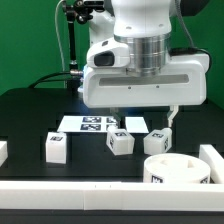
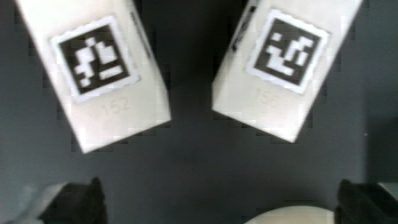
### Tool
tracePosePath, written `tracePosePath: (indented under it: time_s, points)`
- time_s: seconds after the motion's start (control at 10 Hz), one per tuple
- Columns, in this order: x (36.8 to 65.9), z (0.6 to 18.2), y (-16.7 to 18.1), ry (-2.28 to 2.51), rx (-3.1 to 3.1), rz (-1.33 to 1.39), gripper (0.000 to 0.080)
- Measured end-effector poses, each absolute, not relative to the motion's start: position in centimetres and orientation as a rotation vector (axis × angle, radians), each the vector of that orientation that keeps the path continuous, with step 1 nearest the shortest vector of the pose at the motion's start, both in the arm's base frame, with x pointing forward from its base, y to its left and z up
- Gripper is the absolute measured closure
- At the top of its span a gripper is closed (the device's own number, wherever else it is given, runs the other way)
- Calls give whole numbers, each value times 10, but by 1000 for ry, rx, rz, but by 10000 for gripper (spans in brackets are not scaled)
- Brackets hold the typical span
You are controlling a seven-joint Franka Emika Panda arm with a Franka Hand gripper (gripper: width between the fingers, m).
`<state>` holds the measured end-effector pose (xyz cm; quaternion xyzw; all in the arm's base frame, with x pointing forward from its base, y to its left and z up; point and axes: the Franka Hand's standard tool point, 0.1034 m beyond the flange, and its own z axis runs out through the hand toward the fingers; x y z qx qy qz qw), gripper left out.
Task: Assemble stool
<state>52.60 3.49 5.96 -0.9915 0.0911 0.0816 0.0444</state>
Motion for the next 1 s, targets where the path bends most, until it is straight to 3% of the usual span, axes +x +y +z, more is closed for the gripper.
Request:
tracePosePath:
  time_s: [0.7,1.0]
  points:
    - [522,51,38,559,-2951,305,150]
    - [517,49,38,522,-2862,679,150]
